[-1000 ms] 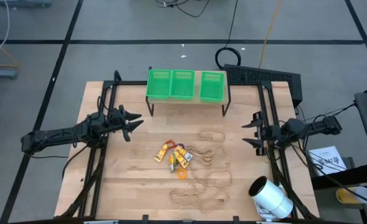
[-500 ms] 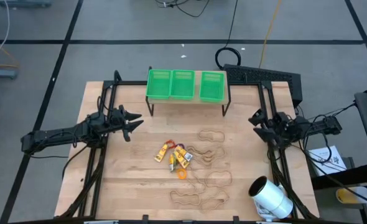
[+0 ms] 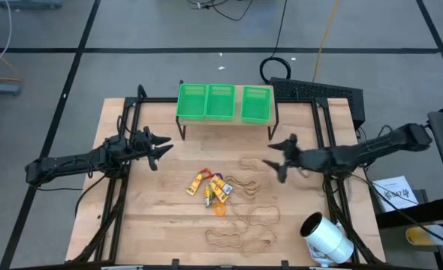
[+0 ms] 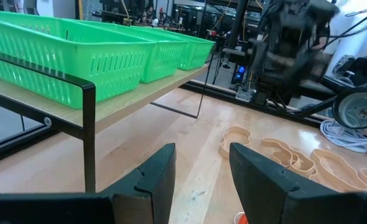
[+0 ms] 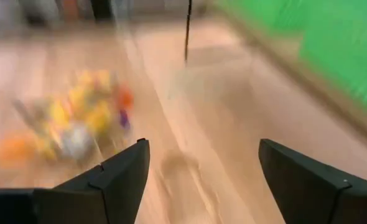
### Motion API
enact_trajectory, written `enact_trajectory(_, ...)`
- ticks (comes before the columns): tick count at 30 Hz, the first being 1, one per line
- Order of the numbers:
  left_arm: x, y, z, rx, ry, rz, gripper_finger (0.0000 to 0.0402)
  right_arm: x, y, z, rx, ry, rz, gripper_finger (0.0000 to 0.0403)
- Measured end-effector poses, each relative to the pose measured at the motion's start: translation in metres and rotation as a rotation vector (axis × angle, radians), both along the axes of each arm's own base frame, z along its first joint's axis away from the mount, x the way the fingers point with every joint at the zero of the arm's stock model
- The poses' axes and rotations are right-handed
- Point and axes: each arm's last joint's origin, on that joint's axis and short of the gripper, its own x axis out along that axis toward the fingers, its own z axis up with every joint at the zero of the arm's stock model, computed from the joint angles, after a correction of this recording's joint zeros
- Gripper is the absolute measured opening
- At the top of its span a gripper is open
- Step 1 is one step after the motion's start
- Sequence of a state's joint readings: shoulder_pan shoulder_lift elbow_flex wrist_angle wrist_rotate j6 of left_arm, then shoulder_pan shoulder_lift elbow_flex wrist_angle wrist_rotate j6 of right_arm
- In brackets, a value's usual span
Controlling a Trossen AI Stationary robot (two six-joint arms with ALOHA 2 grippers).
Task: Pick & Place Office Desk Supplies
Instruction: Put the brown rubber band into the right green bin on the shelf
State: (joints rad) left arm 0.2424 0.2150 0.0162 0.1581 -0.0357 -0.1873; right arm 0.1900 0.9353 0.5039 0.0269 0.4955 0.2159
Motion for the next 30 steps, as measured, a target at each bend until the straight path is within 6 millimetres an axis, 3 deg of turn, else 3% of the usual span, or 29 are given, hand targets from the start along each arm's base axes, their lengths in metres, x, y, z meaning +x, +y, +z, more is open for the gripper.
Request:
enact_trajectory(7, 0.000, 0.000, 0.000, 0.000, -0.002, 0.000, 0.0159, 0.039, -0.014, -0.043, 0.091, 0.382, 0.053, 0.0292)
enact_trajectory(17, 0.000, 0.000, 0.000, 0.000, 0.000, 0.000, 0.0159, 0.060, -0.040, -0.079, 0.085, 0.468, 0.085, 0.0310)
enact_trajectory(25, 0.000, 0.000, 0.000, 0.001, -0.002, 0.000, 0.0159, 0.068, -0.042, -0.099, 0.180, 0.501, 0.165, 0.0308)
enact_trajectory(30, 0.000, 0.000, 0.000, 0.001, -0.002, 0.000, 0.0159, 0.067, -0.042, -0.104, 0.198, 0.520, 0.143, 0.0282)
